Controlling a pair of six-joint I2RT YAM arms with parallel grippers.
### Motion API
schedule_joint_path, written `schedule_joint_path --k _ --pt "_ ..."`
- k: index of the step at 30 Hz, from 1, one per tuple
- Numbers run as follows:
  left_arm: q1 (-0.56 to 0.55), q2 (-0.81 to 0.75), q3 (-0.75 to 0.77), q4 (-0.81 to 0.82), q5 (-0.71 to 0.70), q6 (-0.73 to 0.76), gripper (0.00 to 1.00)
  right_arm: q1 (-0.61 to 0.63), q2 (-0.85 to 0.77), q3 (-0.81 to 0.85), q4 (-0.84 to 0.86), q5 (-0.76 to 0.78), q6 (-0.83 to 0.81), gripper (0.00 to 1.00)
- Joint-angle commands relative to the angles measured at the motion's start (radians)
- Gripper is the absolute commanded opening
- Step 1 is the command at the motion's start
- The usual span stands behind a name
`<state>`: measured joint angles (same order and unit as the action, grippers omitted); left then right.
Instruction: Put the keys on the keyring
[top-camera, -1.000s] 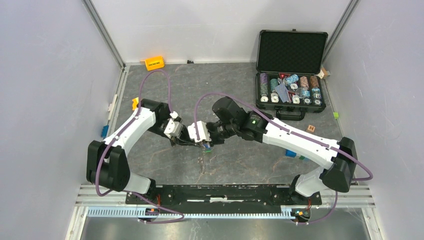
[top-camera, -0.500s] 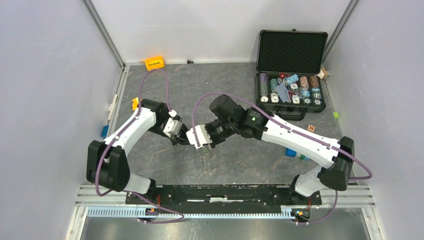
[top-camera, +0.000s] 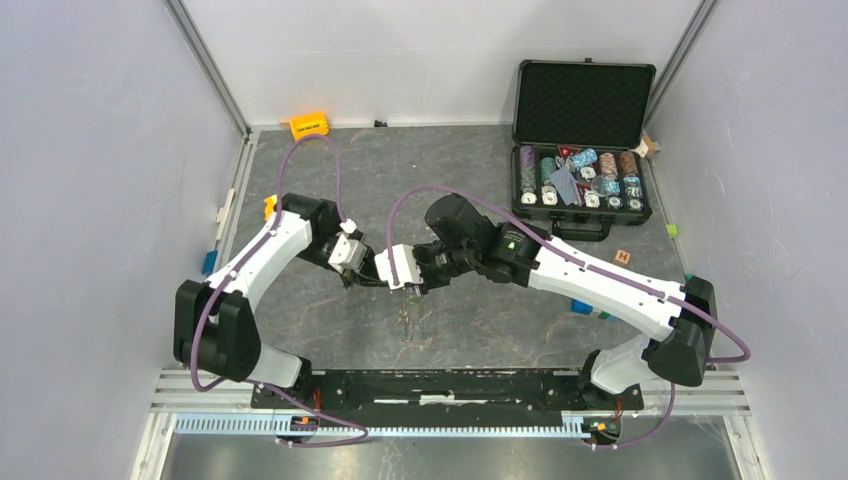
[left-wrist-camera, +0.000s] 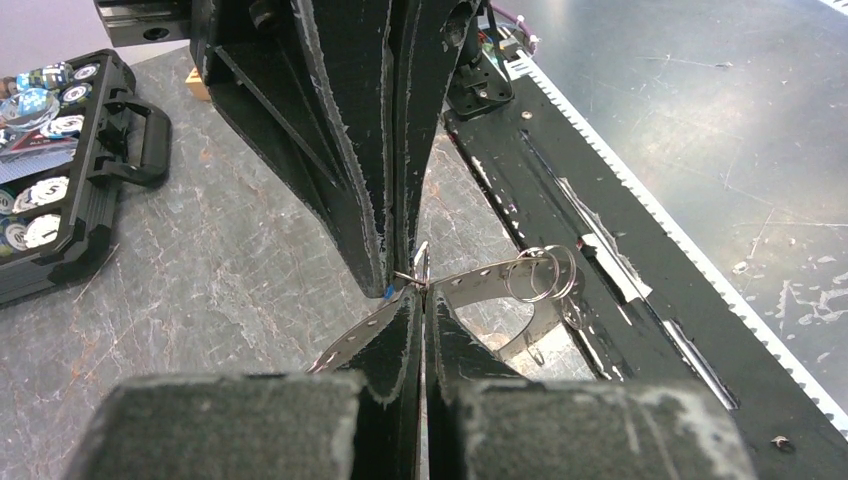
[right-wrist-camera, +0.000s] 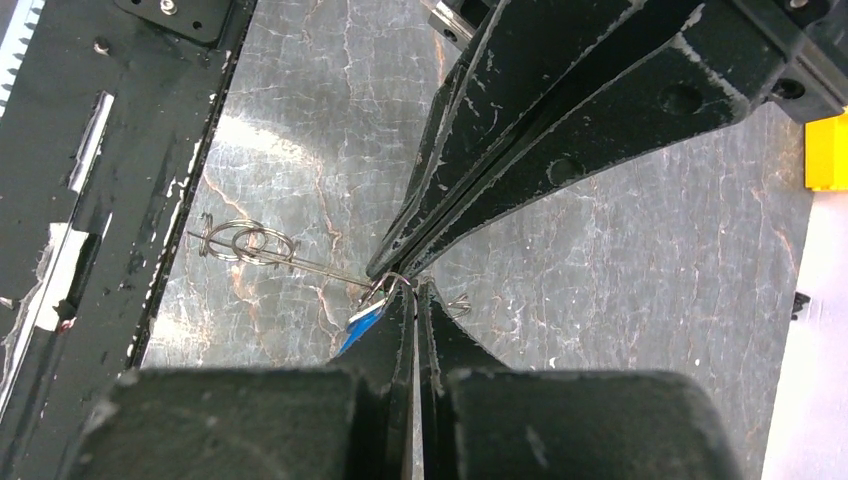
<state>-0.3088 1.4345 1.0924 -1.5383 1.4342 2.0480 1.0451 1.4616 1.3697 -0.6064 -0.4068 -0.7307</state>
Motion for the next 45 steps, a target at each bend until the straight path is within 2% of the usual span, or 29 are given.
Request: schedule_joint_path --k 1,14,17,28,32,34,45 --pt "-0.008 0.002 0.066 -0.107 0.215 0.163 0.02 -0.005 0.009 -0.021 0.046 0.085 0.041 0.0" --pt "-0.01 -0.026 0.027 -0.106 0.215 0.204 0.02 -0.012 0.013 -0.006 0.022 0.025 0.004 0.19" --pt "-0.01 -0.029 0.025 -0.107 0.216 0.205 0.02 -0.016 0.013 -0.003 0.02 0.017 0.007 0.2" --pt "-0.009 -0.023 0.026 -0.107 0.216 0.21 0.02 -0.019 0.0 -0.006 0.012 -0.032 0.02 0.18" --pt "-0.008 -0.016 0.033 -0.106 0.216 0.209 0.02 -0.02 -0.008 -0.014 0.026 -0.04 0.033 0.04" --pt "-0.008 -0.01 0.036 -0.106 0.216 0.208 0.02 -0.019 -0.011 -0.016 0.03 -0.048 0.035 0.0" --pt "0.03 0.02 0.059 -0.107 0.216 0.211 0.02 -0.029 -0.078 -0.067 0.091 -0.005 0.063 0.0"
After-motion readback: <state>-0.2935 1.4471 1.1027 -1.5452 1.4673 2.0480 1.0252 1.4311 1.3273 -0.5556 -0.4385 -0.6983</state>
